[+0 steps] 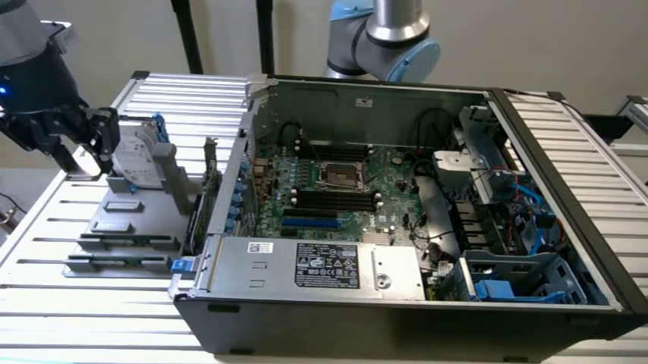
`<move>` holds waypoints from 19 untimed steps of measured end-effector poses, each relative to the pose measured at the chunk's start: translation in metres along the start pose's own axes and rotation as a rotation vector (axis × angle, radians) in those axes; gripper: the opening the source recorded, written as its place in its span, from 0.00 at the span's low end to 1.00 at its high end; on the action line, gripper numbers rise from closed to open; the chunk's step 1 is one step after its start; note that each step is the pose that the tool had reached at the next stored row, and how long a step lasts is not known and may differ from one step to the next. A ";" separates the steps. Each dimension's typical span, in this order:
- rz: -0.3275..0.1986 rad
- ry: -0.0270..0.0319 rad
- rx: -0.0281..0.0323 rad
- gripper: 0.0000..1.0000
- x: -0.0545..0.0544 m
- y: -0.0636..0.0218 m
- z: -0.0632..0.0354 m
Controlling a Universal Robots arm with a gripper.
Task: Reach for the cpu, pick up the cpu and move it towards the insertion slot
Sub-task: 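Pick up the cpu and move it towards the insertion slot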
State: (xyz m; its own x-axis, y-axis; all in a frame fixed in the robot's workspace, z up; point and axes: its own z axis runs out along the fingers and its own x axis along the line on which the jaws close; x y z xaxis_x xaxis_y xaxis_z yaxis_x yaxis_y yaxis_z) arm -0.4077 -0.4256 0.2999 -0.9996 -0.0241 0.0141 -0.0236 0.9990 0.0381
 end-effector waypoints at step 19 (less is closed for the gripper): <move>-0.018 0.0030 -0.0158 0.55 -0.059 -0.0068 -0.0814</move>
State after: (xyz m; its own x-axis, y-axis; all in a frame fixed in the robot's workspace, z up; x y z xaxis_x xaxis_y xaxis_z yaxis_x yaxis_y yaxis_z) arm -0.3474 -0.4340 0.3801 -0.9990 -0.0426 0.0162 -0.0416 0.9977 0.0542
